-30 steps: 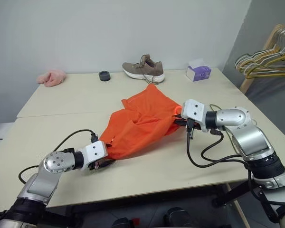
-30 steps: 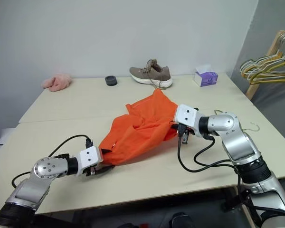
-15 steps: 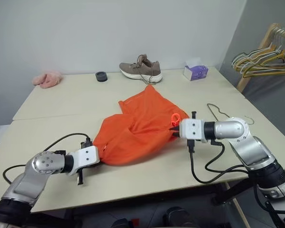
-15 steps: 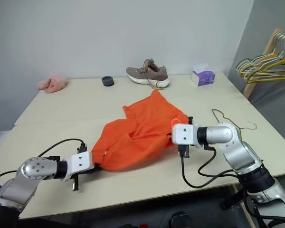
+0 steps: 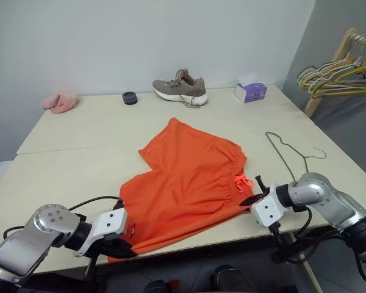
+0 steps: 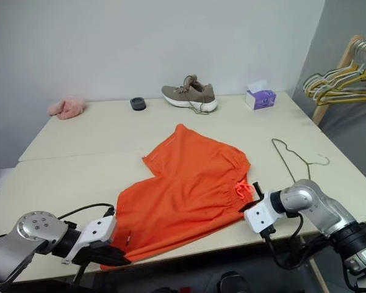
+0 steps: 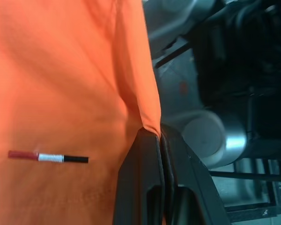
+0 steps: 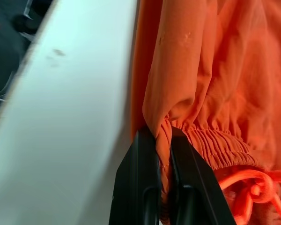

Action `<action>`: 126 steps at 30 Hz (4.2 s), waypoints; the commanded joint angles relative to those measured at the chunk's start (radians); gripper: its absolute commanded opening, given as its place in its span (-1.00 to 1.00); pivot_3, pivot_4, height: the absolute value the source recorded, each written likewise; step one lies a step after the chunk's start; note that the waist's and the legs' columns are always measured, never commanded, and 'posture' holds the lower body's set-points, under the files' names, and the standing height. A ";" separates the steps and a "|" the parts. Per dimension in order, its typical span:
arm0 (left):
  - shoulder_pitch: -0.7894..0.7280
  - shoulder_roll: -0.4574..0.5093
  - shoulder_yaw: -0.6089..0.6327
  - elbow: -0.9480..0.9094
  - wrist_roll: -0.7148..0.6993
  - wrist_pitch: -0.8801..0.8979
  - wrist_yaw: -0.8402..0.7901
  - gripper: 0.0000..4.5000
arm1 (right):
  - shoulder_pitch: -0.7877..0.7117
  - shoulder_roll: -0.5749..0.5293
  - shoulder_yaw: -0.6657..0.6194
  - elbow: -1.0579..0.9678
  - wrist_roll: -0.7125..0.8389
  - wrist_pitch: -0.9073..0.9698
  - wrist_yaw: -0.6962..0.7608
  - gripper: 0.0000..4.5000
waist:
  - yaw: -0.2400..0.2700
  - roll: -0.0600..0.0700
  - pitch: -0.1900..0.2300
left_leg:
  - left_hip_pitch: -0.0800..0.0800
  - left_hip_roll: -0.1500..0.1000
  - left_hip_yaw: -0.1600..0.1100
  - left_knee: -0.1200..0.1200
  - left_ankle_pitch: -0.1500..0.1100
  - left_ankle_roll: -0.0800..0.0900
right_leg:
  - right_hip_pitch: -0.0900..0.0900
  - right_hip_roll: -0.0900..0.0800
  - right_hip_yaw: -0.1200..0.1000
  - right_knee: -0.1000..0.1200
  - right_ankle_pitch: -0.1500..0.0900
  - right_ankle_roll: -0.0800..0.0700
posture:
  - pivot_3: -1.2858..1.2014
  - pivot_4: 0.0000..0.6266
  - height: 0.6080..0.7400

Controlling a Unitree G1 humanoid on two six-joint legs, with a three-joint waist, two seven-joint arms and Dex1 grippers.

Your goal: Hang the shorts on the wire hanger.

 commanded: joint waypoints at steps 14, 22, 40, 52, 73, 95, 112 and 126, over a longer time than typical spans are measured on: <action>0.048 -0.014 0.007 -0.107 -0.056 0.028 0.003 -0.99 | 0.007 -0.053 -0.036 -0.042 0.088 0.045 0.119 -1.00 | -0.001 0.000 0.000 | 0.008 0.000 0.000 0.000 0.000 0.000 | 0.007 -0.001 0.000 0.000 -0.001 -0.001 | -0.08 -0.95 1.00; -0.008 -0.043 0.007 -0.157 -0.128 0.154 0.053 -0.44 | 0.019 -0.072 -0.057 -0.073 0.116 0.103 0.155 -0.32 | -0.001 0.000 0.001 | 0.013 0.000 0.000 0.000 0.000 0.000 | 0.012 -0.001 -0.001 0.000 -0.002 -0.001 | -0.09 -0.95 1.00; -0.165 -0.221 -0.008 -0.117 -0.154 0.179 0.204 0.98 | 0.020 0.024 -0.361 -0.175 0.391 0.711 -0.083 1.00 | -0.001 -0.002 0.001 | 0.013 -0.001 -0.002 0.000 0.000 0.000 | 0.013 0.000 -0.001 -0.001 -0.002 0.000 | -0.11 -0.94 1.00; -0.207 -0.247 -0.065 -0.038 -0.091 0.099 0.184 0.98 | -0.038 0.200 -0.290 0.080 0.084 0.728 -0.448 1.00 | -0.008 0.000 0.002 | 0.010 0.000 0.001 -0.001 -0.001 -0.001 | 0.010 0.006 0.003 -0.001 -0.003 0.001 | -0.12 -0.93 1.00; -0.195 -0.249 -0.066 -0.077 -0.087 0.104 0.210 0.98 | -0.179 0.354 -0.377 0.299 0.125 0.609 -0.520 1.00 | -0.023 0.000 0.002 | 0.011 -0.001 0.001 -0.001 -0.001 -0.001 | 0.010 0.006 0.003 -0.001 -0.002 0.002 | -0.10 -0.94 1.00; -0.213 -0.273 -0.085 -0.039 -0.055 0.072 0.202 0.98 | -0.249 0.347 -0.271 0.463 -0.209 0.157 -0.968 1.00 | -0.028 0.001 0.003 | 0.010 -0.001 0.001 -0.001 -0.001 -0.001 | 0.010 0.006 0.004 -0.001 -0.002 0.002 | -0.11 -0.95 1.00; -0.265 -0.350 -0.067 -0.010 -0.035 0.046 0.257 0.98 | -0.132 0.156 -0.348 0.221 0.015 0.440 -0.476 1.00 | -0.026 0.000 0.003 | 0.011 -0.001 -0.001 0.000 -0.001 -0.001 | 0.012 0.005 0.003 -0.001 -0.002 0.002 | -0.12 -0.96 1.00; -0.428 -0.466 -0.028 -0.008 -0.130 0.112 0.337 0.98 | -0.196 0.329 -0.638 0.327 0.209 1.092 -0.778 1.00 | -0.033 0.001 0.002 | 0.012 -0.001 0.000 0.000 -0.001 -0.001 | 0.013 0.006 0.004 -0.002 -0.002 0.003 | -0.14 -0.95 1.00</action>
